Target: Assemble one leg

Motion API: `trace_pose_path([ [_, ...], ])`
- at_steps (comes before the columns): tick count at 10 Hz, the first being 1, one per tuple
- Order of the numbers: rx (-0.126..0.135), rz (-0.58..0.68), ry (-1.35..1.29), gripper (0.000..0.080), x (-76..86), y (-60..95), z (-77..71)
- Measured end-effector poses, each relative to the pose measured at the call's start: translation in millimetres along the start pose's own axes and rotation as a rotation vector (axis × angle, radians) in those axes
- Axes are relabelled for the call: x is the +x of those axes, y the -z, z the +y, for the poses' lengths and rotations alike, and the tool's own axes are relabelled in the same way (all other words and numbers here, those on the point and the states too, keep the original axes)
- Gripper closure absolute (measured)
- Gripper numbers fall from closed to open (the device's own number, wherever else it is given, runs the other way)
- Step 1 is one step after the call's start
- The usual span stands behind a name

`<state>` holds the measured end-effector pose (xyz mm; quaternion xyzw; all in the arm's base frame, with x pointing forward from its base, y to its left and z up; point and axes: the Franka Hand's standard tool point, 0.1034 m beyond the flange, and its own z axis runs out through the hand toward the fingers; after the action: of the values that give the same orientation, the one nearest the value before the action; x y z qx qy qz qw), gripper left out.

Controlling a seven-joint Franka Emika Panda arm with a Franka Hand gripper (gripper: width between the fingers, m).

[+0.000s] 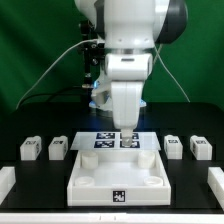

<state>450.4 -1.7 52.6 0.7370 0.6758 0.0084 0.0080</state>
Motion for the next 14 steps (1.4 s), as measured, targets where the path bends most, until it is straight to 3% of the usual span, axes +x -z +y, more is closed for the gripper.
trace_pose_path([
  [2, 0.032, 0.006, -0.014, 0.0150, -5.0, -21.2, -5.1],
  [5, 0.019, 0.014, -0.012, 0.0150, -3.0, -30.9, -5.7],
  [7, 0.021, 0.014, -0.012, 0.0410, -3.0, -31.7, -6.3],
  [8, 0.021, 0.015, -0.012, 0.0410, -3.0, -32.0, -6.5],
  [9, 0.022, 0.015, -0.012, 0.0593, -3.0, -32.2, -6.7],
  [10, 0.022, 0.015, -0.012, 0.0719, -3.0, -32.3, -6.8],
  [14, 0.022, 0.014, -0.014, 0.0742, -3.2, -32.3, -6.7],
])
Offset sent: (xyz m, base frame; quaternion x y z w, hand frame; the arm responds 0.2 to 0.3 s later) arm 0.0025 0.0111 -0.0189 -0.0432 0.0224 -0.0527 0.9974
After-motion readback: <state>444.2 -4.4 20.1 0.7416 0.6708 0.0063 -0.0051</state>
